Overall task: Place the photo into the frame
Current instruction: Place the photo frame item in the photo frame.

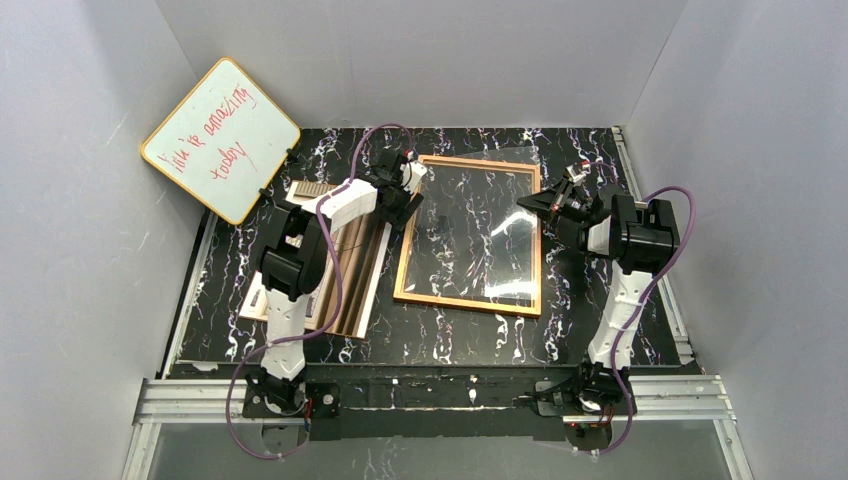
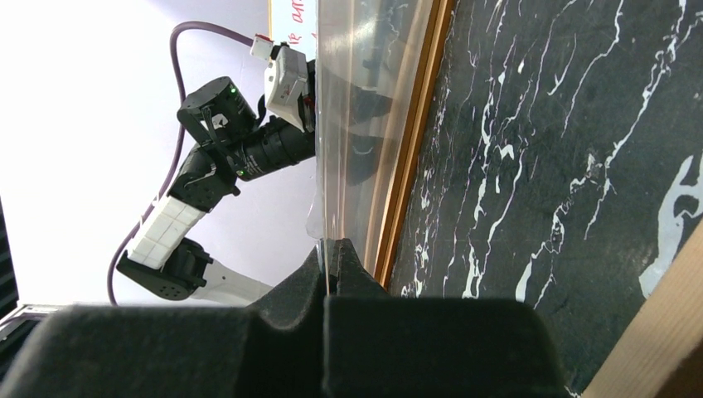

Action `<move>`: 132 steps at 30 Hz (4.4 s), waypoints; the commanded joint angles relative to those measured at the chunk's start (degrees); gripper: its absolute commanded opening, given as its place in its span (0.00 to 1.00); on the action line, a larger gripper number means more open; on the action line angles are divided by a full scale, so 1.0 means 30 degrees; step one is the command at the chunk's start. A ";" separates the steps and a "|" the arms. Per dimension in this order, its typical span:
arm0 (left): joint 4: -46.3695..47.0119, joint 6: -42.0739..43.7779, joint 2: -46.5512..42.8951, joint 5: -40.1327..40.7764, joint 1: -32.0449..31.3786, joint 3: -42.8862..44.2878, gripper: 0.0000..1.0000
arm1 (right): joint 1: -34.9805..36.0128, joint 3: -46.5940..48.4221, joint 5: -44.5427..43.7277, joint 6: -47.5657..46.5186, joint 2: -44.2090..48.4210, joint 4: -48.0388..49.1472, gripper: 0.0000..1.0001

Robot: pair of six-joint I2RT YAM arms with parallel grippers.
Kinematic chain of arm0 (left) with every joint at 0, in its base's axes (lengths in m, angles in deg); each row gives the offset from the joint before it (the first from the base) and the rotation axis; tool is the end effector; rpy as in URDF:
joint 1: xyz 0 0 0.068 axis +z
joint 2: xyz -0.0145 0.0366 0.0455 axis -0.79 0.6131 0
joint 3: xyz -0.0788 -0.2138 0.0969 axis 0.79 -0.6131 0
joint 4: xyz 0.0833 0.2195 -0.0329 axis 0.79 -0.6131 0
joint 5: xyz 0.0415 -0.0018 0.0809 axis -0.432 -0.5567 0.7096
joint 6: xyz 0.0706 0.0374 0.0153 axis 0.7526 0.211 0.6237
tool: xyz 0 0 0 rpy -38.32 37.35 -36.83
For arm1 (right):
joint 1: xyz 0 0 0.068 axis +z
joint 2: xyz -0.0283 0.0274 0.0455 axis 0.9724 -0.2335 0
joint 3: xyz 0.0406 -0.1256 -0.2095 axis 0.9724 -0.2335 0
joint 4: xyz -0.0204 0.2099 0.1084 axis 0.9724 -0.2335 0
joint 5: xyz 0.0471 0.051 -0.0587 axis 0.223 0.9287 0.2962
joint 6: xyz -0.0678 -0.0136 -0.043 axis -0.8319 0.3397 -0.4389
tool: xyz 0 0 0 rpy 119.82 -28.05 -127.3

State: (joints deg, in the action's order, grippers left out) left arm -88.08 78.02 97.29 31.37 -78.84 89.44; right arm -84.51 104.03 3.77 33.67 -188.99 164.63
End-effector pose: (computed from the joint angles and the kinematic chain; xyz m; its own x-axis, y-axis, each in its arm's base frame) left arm 0.4062 -0.1989 0.1409 -0.5742 0.5608 -0.5964 0.5694 0.7970 0.2012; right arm 0.3963 0.0097 0.1261 -0.8298 0.5190 -0.2052 -0.1998 0.0670 0.9775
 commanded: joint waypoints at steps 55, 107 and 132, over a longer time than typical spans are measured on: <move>-0.1092 0.0004 0.0606 -0.0246 -0.0373 -0.0217 0.68 | -0.0118 0.3134 0.0516 -0.4719 -0.0561 -0.4967 0.01; -0.1020 -0.0250 0.0479 -0.0715 -0.0519 -0.0451 0.67 | 0.0443 0.1636 -0.1735 -0.8788 0.2241 -1.6696 0.01; -0.1705 -0.1949 -0.0108 -0.3040 0.0505 0.0271 0.66 | 0.1028 -0.1171 -0.1508 0.0750 0.5763 -0.5664 0.01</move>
State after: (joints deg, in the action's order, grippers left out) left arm -88.13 75.88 97.27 29.64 -78.60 89.37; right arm -82.74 101.28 -1.06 28.09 -175.90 137.37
